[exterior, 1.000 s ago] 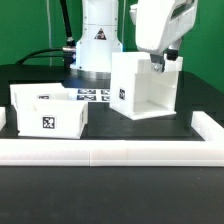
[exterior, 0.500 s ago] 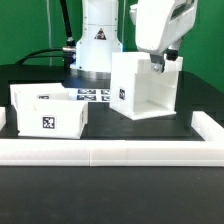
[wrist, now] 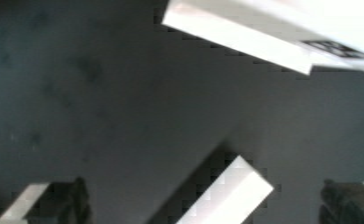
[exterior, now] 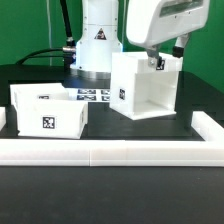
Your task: Assemble drawer
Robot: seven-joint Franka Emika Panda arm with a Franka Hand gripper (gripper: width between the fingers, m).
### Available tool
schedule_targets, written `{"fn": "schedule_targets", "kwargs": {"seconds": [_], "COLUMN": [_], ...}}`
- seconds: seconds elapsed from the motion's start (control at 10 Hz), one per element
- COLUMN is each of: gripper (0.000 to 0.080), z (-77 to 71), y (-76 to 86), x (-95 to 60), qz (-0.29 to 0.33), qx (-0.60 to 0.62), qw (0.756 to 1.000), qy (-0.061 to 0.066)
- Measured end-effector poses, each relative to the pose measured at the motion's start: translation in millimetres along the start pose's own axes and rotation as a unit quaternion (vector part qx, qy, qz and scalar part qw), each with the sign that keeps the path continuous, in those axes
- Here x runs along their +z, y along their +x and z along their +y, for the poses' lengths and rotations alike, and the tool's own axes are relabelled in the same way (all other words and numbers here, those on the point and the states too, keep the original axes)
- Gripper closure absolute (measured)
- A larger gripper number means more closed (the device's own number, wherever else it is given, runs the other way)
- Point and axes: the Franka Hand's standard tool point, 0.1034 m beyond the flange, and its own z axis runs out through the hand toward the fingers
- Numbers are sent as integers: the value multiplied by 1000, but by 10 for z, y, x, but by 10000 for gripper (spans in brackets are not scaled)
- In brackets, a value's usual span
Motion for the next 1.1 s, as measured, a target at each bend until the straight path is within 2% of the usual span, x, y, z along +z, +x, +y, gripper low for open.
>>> {"fn": "schedule_targets", "kwargs": {"seconds": [0.3, 0.5, 0.7, 0.9, 1.0, 1.1], "gripper": [150, 150, 150, 150, 150, 150], "z": [1, -45, -240, -421, -521, -563], "y": [-3, -37, -142, -259, -348, -393], "x": [21, -31, -115, -184, -149, -102], "qz": [-1, 2, 19, 26, 31, 28], "qx": [76, 127, 119, 108, 105, 106], "qw": [997, 992, 993, 993, 993, 993], "qy": [2, -1, -17, -27, -32, -32]}}
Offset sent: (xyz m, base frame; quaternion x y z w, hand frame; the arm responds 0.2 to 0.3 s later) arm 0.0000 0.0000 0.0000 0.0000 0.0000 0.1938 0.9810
